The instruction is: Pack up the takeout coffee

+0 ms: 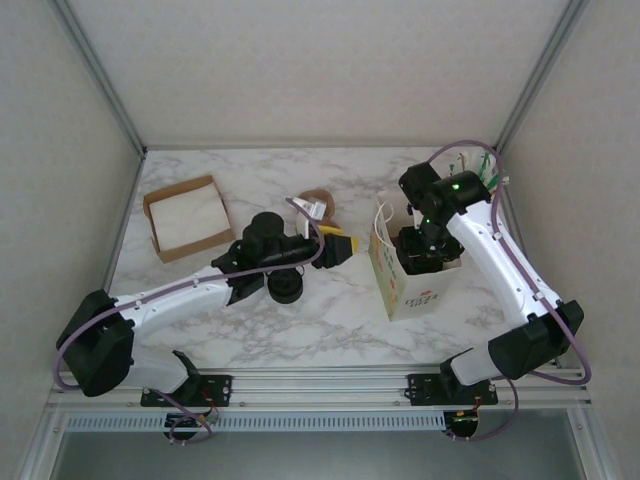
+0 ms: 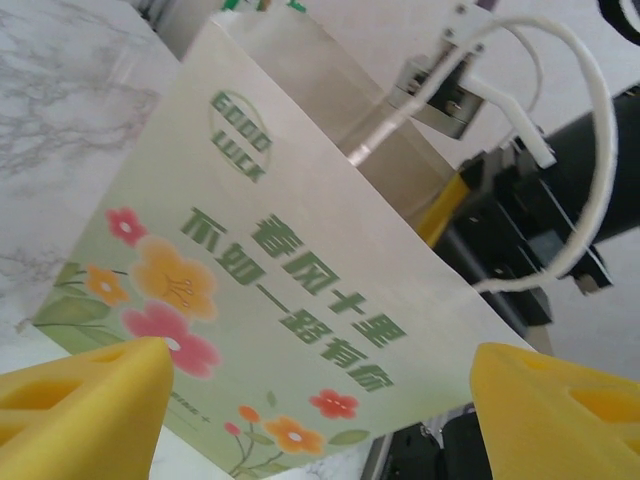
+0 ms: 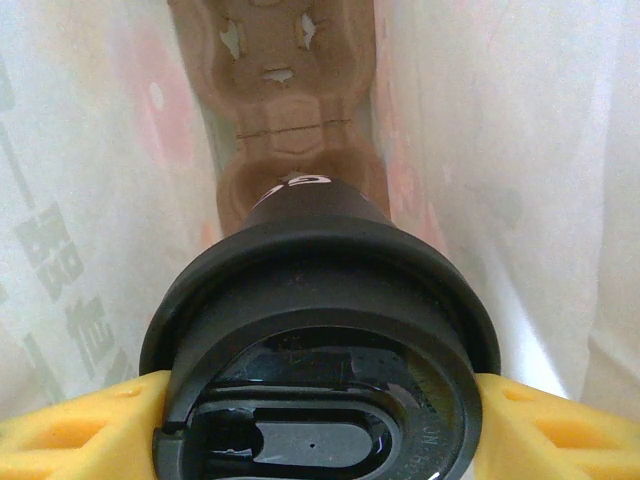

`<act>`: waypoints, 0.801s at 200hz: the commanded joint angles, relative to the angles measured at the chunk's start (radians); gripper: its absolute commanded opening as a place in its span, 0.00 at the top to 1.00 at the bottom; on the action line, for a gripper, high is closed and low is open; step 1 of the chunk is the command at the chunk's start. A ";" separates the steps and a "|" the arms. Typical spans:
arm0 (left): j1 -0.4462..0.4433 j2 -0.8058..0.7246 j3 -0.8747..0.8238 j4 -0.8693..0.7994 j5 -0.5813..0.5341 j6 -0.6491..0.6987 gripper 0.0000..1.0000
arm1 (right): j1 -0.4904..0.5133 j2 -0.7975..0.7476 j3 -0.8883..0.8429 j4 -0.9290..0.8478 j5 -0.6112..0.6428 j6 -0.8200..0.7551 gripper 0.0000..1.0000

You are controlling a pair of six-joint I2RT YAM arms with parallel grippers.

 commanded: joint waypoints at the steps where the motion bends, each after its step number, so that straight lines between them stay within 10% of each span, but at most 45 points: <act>1: -0.034 -0.050 -0.018 0.026 -0.025 0.002 0.22 | -0.014 0.000 -0.021 0.016 -0.020 -0.020 0.32; 160: -0.043 -0.080 0.017 -0.004 -0.064 -0.012 0.21 | -0.020 0.007 -0.039 0.064 -0.042 -0.048 0.32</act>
